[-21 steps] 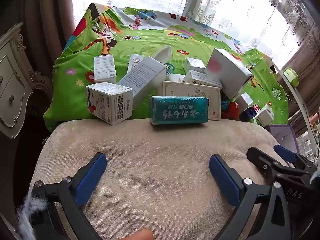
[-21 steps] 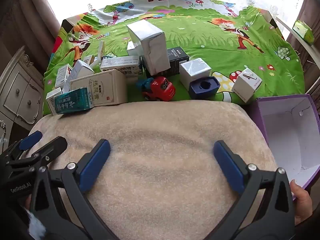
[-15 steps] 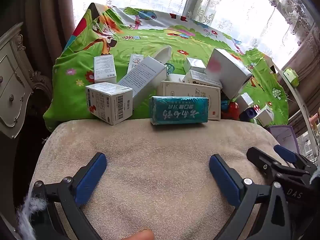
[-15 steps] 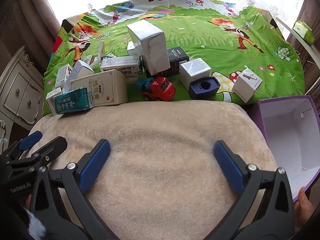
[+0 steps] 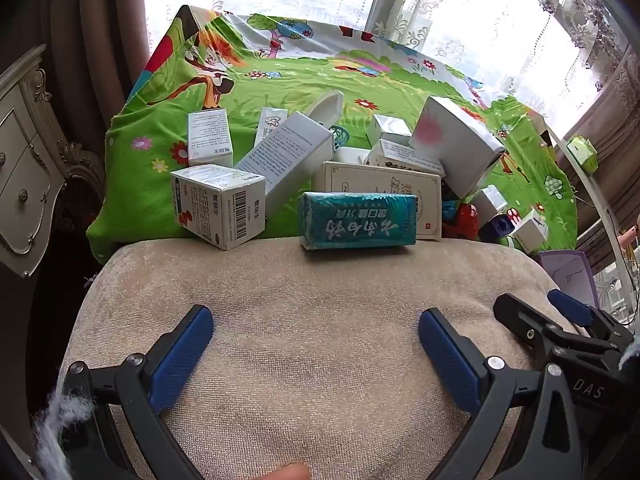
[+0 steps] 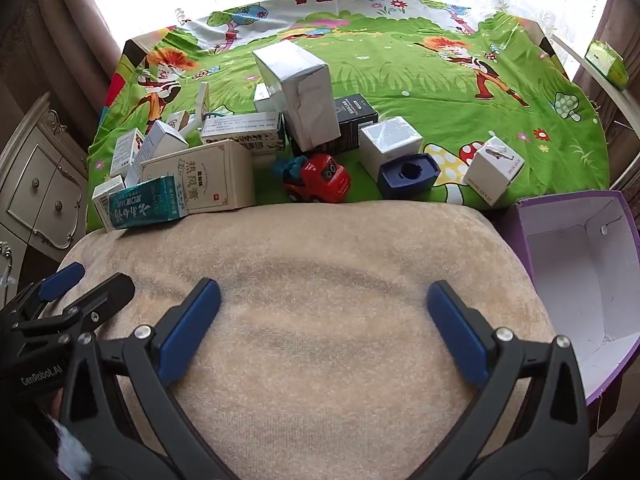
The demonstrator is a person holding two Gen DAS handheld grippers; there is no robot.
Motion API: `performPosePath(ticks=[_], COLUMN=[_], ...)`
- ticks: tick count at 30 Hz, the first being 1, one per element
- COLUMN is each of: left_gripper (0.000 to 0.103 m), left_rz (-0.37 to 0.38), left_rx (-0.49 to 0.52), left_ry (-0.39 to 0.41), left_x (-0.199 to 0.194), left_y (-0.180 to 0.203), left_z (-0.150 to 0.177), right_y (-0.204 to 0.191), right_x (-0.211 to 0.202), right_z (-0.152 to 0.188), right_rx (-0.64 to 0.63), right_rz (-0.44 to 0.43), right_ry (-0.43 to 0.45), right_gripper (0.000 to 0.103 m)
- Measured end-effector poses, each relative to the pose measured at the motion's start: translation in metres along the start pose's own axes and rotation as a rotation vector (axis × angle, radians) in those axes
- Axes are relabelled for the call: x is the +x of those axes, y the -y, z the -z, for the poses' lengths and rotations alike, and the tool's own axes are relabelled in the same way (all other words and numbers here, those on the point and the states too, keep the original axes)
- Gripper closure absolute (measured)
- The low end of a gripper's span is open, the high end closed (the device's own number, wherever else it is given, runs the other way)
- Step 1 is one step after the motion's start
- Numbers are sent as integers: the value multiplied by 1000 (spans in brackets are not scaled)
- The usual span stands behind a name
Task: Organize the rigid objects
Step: 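Move both tools toward the cluttered boxes on the bed, then grasp the small white JIYIN MUSIC box with right tool while left grasps teal tissue pack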
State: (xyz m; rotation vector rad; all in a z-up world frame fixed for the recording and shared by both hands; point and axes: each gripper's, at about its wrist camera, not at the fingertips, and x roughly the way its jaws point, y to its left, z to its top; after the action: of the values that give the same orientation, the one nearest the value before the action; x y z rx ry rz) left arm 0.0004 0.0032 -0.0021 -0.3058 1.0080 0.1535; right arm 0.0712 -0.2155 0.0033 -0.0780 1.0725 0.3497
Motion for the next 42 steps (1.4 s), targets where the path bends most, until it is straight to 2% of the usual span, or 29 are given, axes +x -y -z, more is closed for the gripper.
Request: performPosePath(ticks=[12,17,23,25,29,34,38,40,42], left_gripper=[0,0,0,0,0,0,0,4,15], left_rz=[24,12,70,61,6,-54,-90,-96,-100], left_rx=[-17,-11,8,18,-18,-44,-38,-28,-24], left_ry=[4,10,2,-6,-40,-71,-83,-91,-102], left_x=[-3,-8,-10,-7,9,26,36,39,42], left_y=[0,4,17,24,27,27,29,31,31], left_z=[1,-1,-18,-27,-46,-55,-60,-61,-61], right_y=[0,7,18,22,47,95,120,124,126], right_x=[1,0,-8,-11,-14,-20,-4,10,25], right_z=[0,-4,-7,-10,-17,-35,-51,-57,-62], right_rx=[0,-30,-31,-56,-2,17,-37,-78,-112], right_rz=[-9,-72,-173,-199,-252,-145,-60,-34,-16], right_ry=[14,-17,-8,-7,-22,30,29,4,-14], right_gripper=[0,0,0,0,0,0,0,0,0])
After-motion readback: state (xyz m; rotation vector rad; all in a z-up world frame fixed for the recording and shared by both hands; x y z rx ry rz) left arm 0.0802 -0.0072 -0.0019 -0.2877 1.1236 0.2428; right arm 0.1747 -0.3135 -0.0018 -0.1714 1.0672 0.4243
